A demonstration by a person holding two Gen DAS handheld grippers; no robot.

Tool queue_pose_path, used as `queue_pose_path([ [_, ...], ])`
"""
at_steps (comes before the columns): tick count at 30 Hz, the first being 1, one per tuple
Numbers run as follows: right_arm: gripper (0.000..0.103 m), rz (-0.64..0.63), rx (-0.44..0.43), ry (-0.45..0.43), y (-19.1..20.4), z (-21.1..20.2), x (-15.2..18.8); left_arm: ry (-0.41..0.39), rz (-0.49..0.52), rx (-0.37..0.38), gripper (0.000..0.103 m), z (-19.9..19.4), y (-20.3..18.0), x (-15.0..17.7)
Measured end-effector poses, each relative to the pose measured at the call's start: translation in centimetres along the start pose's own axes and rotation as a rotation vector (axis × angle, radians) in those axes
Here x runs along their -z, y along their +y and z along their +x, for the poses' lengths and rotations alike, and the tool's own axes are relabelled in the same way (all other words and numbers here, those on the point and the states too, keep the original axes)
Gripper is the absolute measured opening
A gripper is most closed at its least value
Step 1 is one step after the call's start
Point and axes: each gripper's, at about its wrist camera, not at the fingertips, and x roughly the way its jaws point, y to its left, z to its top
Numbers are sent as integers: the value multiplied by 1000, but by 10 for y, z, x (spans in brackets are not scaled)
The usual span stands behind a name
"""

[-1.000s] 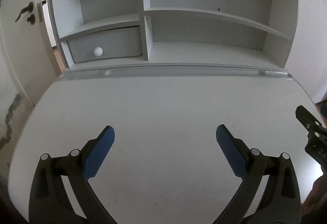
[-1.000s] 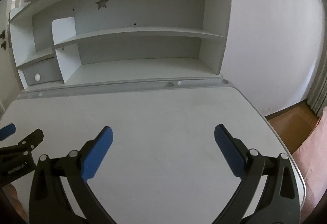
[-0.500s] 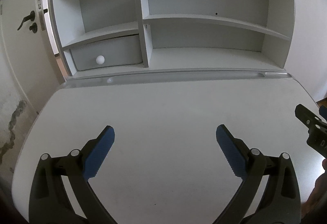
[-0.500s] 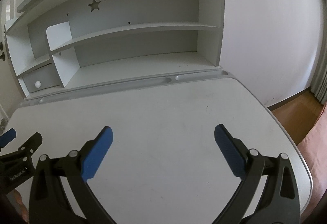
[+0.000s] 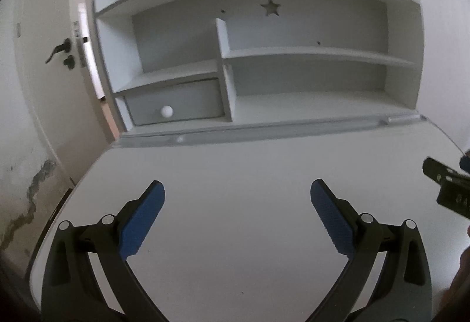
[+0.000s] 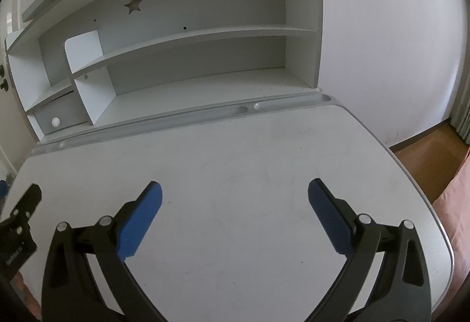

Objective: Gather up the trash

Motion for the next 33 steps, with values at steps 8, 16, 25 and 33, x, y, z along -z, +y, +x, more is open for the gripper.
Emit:
queue_pose_path([
  [8,96,5,-4,5,-1,0,0,67,-6,21,97,6,-2,0],
  [16,96,7,-6,12,-2,1,0,95,-15,82,97,8,-1,2],
  [25,96,8,-6,25,-3,2,0,135,-30,71,96,16,6,8],
  [33,96,24,7,106,-5,16,0,312,-35,96,96,50,10,17],
])
